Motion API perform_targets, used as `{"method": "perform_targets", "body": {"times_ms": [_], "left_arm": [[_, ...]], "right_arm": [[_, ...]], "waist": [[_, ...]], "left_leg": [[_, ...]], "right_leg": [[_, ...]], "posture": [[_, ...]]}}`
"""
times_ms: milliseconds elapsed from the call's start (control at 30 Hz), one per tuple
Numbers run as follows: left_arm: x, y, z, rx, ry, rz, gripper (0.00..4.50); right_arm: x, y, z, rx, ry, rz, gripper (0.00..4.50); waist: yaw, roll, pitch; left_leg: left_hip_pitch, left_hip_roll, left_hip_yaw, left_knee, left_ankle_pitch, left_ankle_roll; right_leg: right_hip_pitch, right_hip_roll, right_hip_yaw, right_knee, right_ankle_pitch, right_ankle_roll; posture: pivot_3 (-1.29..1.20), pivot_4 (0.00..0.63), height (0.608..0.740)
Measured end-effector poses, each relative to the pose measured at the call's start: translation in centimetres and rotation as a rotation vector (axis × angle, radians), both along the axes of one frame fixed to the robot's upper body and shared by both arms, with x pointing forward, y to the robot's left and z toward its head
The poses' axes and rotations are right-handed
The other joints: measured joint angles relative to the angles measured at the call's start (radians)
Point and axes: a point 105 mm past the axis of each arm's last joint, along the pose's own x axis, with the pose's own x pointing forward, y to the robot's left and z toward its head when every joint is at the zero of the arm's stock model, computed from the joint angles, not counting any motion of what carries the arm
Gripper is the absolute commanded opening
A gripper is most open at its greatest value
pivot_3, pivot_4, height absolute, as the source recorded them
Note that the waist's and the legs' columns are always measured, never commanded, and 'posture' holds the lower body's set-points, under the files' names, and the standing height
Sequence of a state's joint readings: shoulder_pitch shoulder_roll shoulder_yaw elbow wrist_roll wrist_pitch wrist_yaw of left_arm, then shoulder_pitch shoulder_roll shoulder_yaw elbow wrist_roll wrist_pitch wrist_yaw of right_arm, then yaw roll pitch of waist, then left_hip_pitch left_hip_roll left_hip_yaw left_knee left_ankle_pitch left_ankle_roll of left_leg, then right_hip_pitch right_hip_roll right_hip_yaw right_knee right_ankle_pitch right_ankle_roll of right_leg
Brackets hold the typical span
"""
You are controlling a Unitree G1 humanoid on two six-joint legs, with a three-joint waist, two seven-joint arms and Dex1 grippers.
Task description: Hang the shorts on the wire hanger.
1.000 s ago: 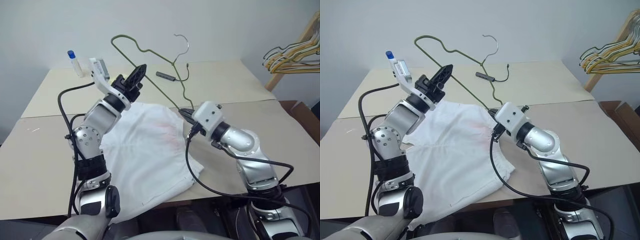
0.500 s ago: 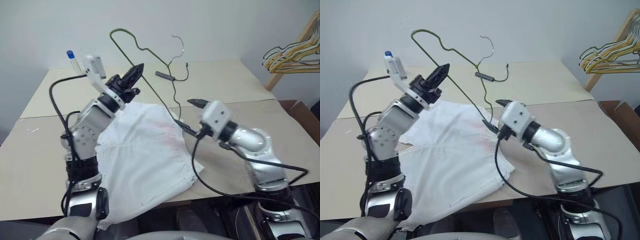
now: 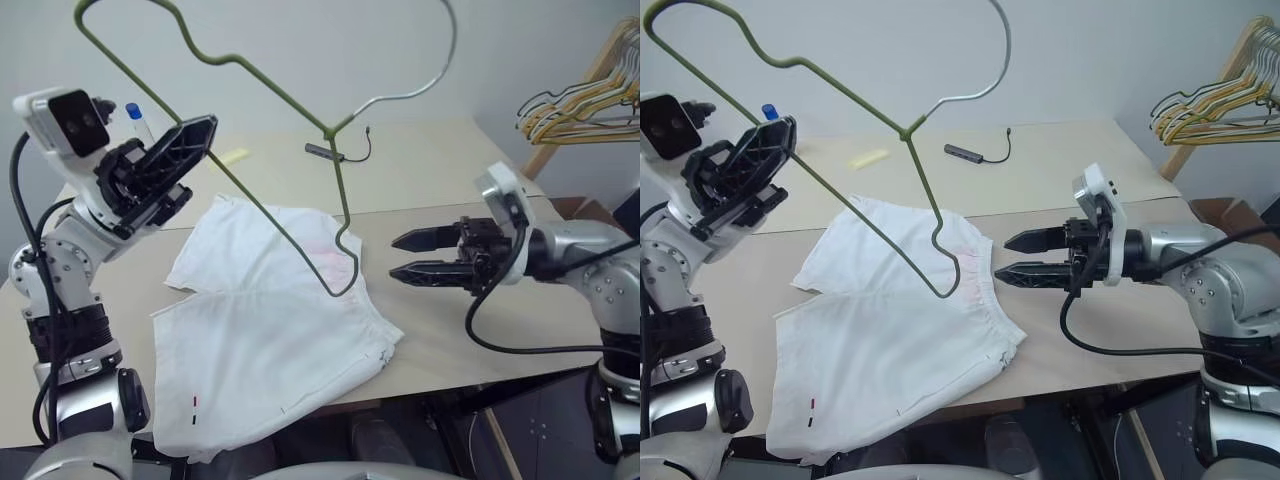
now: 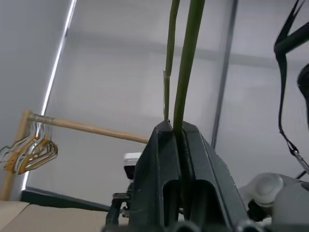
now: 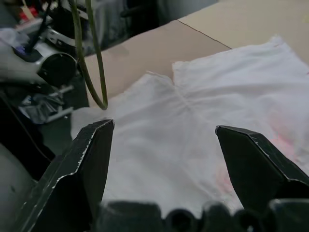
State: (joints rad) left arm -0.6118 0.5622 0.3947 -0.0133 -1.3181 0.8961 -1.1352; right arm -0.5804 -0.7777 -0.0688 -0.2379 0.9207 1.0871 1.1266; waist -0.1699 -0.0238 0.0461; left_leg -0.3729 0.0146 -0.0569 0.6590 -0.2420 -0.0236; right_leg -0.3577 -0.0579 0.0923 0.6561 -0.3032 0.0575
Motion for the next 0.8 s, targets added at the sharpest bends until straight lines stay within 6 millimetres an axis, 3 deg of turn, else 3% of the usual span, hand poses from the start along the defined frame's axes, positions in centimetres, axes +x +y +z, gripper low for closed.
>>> {"method": "perform_targets", "body": {"times_ms": [267,633,733,800], "left_arm": [[0.4,-1.2,-0.5,-0.014,-0.014,0.014,0.0],[0.3,-1.5,-0.6,-0.026,-0.023,0.017,0.0],[0.3,-1.5,-0.6,-0.027,-0.024,0.016,0.0],[0.3,-1.5,-0.6,-0.028,-0.024,0.016,0.0]], "right_arm": [[-2.3,2.7,-0.7,-0.041,0.003,0.134,3.97],[-1.3,4.1,-1.6,-0.031,0.006,0.046,3.97],[-1.3,4.1,-1.7,-0.032,0.006,0.044,3.46],[-1.3,4.1,-1.7,-0.033,0.006,0.042,2.66]], "waist": [[0.021,0.0,0.0],[0.023,0.0,0.0],[0.022,0.0,0.0],[0.02,0.0,0.0]], "left_leg": [[-0.004,0.0,0.0,0.0,0.0,0.0],[-0.011,0.0,0.0,0.001,0.0,0.0],[-0.011,0.0,0.0,0.002,0.0,0.0],[-0.011,0.0,0.0,0.002,0.0,0.0]], "right_leg": [[-0.004,0.0,0.0,0.0,0.001,-0.001],[-0.012,-0.001,0.001,0.002,0.003,-0.002],[-0.012,0.0,0.001,0.003,0.003,-0.002],[-0.012,0.0,0.001,0.003,0.003,-0.001]], "posture": [[-0.12,0.0,0.74],[-0.13,0.0,0.74],[-0.13,0.0,0.74],[-0.13,0.0,0.74]]}}
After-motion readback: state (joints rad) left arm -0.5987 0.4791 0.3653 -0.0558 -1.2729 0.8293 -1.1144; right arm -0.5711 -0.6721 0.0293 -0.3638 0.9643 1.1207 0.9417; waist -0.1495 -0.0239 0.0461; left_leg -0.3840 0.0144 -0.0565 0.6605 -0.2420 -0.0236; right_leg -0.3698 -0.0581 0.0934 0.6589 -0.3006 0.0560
